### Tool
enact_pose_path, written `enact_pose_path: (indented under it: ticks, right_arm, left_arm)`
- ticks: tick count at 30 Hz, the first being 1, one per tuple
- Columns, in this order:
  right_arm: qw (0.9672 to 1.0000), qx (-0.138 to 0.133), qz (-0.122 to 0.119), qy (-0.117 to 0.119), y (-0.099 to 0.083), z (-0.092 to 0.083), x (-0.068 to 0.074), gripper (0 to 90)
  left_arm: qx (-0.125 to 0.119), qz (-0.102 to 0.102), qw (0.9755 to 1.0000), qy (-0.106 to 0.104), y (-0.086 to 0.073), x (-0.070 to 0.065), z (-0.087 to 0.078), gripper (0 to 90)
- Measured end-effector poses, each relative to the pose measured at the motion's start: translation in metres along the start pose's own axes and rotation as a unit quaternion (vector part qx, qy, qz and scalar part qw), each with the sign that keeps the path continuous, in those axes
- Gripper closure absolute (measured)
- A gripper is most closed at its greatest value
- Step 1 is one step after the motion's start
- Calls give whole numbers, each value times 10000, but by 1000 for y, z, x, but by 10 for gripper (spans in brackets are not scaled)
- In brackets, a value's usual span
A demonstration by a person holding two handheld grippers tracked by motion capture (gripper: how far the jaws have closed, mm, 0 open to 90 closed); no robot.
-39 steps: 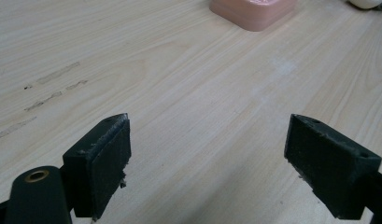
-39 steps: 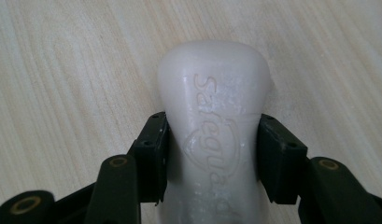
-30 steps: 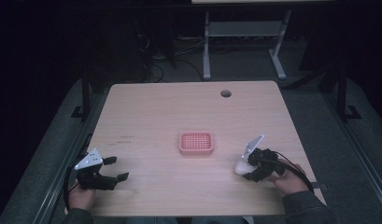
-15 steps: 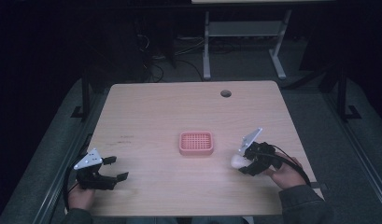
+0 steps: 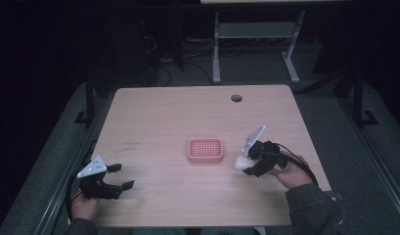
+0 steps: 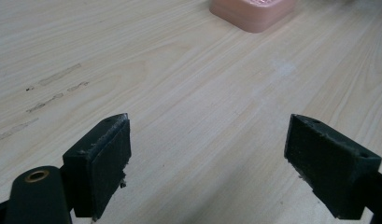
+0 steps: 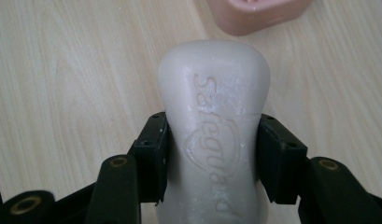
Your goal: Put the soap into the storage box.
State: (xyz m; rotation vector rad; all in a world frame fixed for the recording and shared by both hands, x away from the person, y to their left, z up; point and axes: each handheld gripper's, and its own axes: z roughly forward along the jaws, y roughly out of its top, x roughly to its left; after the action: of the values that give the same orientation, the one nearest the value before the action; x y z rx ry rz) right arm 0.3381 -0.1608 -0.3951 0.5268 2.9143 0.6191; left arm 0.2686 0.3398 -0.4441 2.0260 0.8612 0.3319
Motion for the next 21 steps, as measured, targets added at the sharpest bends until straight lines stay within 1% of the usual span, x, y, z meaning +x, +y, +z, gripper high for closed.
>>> enact_pose_path:
  ticks: [4, 5, 8, 13, 20, 21]
  right_arm:
    - [10000, -35, -55, 23, 8, -1, -3, 488]
    - [10000, -44, -36, 36, 10, -1, -3, 488]
    - [9999, -4, -129, -7, 17, -1, -4, 488]
    - [9997, 6, -243, 19, 27, 0, -4, 488]
    - [9996, 1, -277, 62, 38, 1, -8, 488]
    - [9995, 30, -306, 49, 41, 2, -8, 488]
  left_arm:
    - [-3, -1, 10000, 2, 0, 0, 0, 139]
    - [-4, 4, 10000, 4, 0, 0, 0, 139]
    - [-2, 8, 10000, 9, 0, 0, 0, 139]
    - [0, 13, 10000, 13, 0, 1, 0, 139]
    - [-11, 21, 10000, 17, 0, 1, -1, 139]
    - [-12, 26, 10000, 18, 0, 1, -1, 139]
